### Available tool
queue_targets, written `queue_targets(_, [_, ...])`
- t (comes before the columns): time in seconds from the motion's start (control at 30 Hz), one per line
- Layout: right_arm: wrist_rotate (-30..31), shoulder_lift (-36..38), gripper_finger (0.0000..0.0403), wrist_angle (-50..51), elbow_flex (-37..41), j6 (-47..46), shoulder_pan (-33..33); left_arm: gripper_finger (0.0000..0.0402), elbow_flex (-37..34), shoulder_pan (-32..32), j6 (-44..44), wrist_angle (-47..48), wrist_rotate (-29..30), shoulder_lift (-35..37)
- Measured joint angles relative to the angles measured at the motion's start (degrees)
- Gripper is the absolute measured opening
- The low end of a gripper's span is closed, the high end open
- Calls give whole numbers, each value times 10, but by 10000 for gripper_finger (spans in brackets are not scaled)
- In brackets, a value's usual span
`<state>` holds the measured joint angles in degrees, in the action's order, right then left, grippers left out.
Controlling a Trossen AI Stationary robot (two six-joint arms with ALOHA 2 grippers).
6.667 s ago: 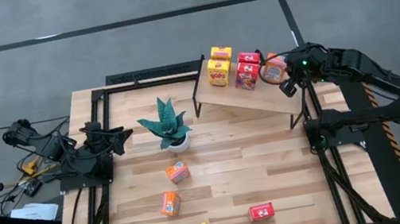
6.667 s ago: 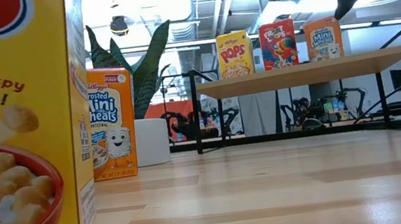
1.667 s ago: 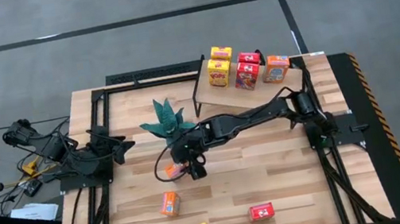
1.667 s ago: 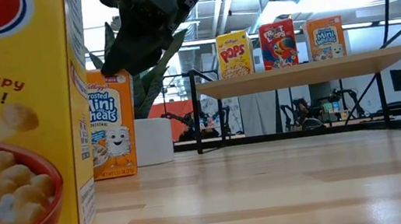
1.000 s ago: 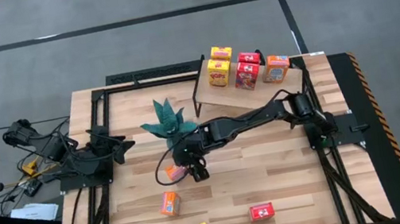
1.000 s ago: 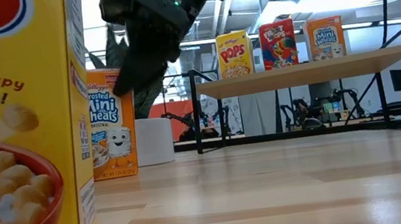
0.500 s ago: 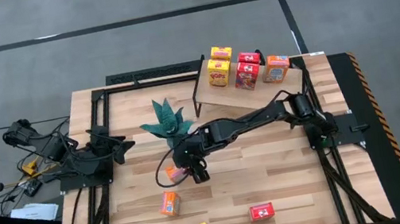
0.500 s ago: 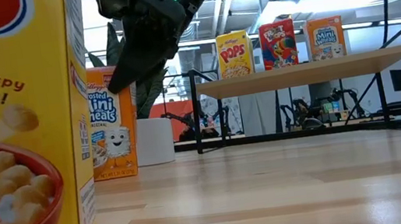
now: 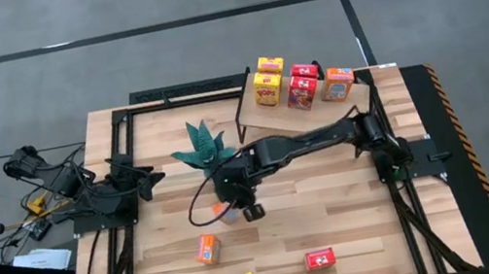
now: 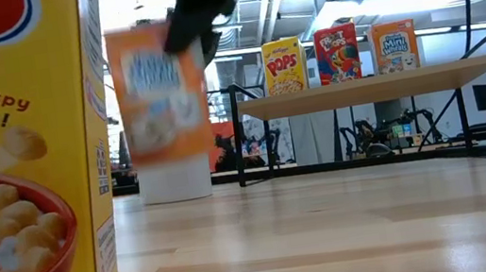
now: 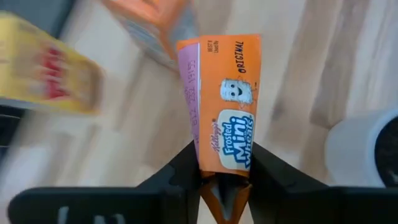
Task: Stack cereal on shelf
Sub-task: Put the top orange cereal box on the shelf aligned with the other orange cereal box
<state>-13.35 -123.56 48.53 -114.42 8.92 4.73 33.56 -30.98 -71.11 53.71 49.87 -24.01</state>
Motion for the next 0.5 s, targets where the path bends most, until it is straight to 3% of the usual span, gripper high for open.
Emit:
queue_targets(0.27, [-5, 137, 128, 141, -6, -40, 6, 293, 0, 0, 8, 1, 1, 0])
queue_targets(0.37, [56, 212, 126, 191, 7, -62, 14, 293, 0, 0, 8, 0, 3, 0])
queue_targets(0.5, [136, 328, 123, 209, 87, -130, 25, 293, 0, 0, 8, -3, 4, 0])
